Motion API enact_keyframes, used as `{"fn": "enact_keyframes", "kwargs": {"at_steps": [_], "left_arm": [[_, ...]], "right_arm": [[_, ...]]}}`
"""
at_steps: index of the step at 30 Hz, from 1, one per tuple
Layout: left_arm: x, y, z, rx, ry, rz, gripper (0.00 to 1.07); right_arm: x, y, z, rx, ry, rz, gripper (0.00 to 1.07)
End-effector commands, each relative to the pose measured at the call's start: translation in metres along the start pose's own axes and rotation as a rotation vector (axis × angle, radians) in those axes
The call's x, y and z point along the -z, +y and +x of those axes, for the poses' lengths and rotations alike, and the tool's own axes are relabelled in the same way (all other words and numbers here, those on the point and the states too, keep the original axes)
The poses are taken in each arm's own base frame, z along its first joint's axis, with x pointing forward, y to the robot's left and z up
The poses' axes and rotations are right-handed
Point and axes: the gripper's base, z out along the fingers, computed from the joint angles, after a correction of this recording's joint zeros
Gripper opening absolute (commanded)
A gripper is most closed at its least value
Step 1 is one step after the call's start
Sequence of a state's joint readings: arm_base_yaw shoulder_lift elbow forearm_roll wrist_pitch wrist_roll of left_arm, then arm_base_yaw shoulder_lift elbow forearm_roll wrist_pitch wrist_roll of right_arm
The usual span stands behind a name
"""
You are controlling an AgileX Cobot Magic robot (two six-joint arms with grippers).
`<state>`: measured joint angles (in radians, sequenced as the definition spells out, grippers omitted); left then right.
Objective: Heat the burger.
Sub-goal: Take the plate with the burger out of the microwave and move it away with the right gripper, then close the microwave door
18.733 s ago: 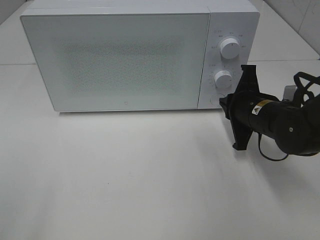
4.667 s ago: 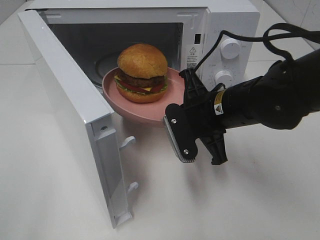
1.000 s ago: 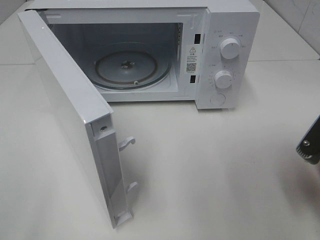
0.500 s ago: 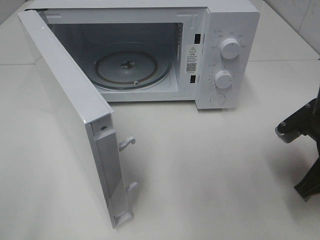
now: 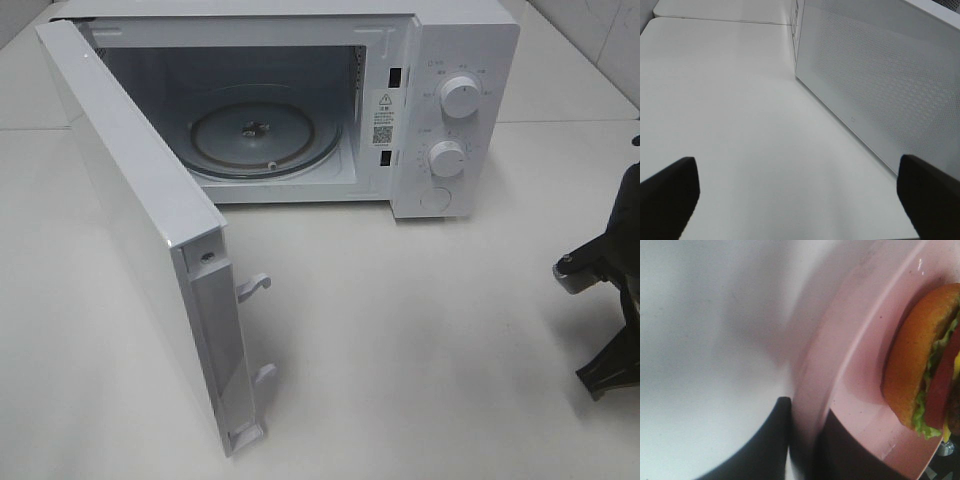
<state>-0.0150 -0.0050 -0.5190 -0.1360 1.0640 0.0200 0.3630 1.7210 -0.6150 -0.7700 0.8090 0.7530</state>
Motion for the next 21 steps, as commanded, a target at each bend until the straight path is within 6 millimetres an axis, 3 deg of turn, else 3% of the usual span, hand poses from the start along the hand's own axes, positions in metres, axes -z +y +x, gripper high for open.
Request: {"fn": "enact_keyframes", "kwargs": {"at_steps": [1, 9, 12, 13, 14, 16, 21], "left_arm": [[0.001, 0.0, 0.002, 0.006, -0.008, -0.005, 1.0], [0.001, 0.0, 0.002, 0.006, -0.008, -0.005, 1.0], [0.001, 0.0, 0.002, 0.006, -0.008, -0.005, 1.0], [0.001, 0.0, 0.002, 0.006, -0.008, -0.005, 1.0], [0.001, 0.0, 0.002, 0.006, -0.008, -0.005, 1.0], [0.001, 0.0, 0.002, 0.006, -0.008, -0.005, 1.0], [0.001, 0.0, 0.002, 0.006, -0.008, -0.005, 1.0]], "right_arm": [[-0.003, -0.006, 0.0, 0.002, 0.025, 0.063, 0.08], [-0.003, -0.005, -0.001, 0.003, 0.015, 0.053, 0.13], [-0.003, -0.005, -0.001, 0.004, 0.016, 0.052, 0.2], [-0.002, -0.006, -0.001, 0.0, 0.015, 0.048, 0.26], [-0.002, -0.006, -0.001, 0.0, 0.015, 0.048, 0.26], [0.006, -0.007, -0.005, 0.002, 0.014, 0.008, 0.42], [0.024, -0.011, -0.009, -0.025, -0.037, -0.076, 0.56]]}}
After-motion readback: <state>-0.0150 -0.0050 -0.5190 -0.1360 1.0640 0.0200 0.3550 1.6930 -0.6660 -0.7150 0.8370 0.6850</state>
